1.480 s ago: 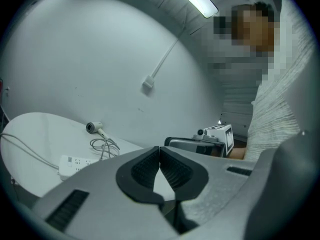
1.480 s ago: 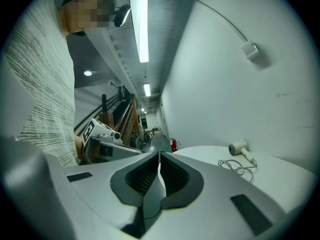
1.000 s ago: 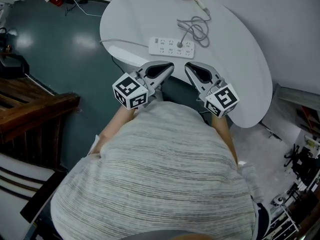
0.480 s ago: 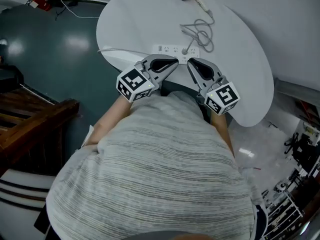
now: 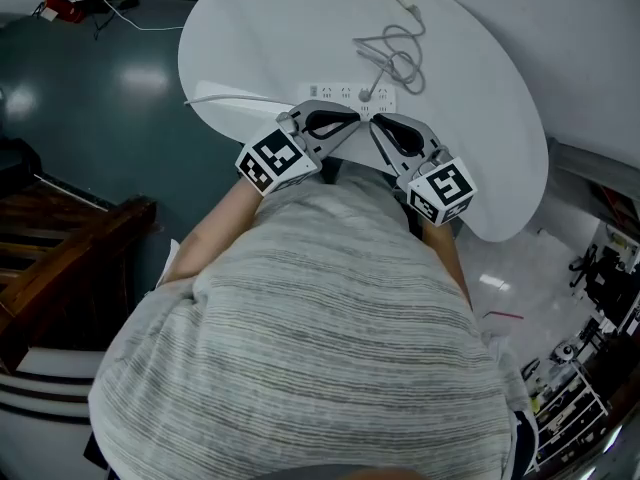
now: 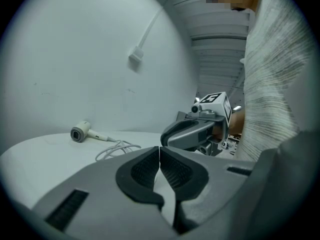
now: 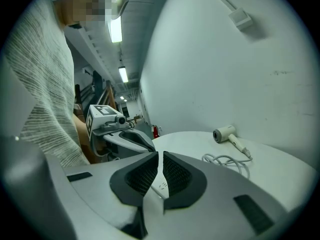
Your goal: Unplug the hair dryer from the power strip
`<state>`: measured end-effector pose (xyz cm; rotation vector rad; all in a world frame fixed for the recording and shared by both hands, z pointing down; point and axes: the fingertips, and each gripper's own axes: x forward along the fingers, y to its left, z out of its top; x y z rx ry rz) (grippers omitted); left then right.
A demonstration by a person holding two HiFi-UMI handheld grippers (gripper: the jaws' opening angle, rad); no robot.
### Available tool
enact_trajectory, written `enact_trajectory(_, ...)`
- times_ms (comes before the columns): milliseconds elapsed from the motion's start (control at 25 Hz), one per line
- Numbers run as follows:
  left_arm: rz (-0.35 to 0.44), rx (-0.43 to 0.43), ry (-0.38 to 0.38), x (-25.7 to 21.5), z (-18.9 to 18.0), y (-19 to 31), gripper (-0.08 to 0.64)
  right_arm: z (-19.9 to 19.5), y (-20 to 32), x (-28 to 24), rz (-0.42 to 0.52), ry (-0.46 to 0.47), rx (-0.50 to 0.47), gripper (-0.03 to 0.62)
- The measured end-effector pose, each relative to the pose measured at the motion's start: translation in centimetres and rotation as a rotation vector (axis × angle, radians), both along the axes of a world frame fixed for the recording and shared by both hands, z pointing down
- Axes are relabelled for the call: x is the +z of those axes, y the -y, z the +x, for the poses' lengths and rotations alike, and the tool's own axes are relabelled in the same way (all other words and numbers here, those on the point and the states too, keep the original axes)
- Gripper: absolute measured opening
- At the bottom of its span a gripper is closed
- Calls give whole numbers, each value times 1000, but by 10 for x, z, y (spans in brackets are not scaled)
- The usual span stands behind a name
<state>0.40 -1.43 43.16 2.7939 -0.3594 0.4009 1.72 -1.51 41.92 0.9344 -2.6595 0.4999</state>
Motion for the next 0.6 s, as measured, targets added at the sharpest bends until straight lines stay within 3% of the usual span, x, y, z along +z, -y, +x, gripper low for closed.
enact_trajectory(600, 12, 18, 142, 43, 11, 19, 9, 5, 24, 30, -72, -11, -60, 28)
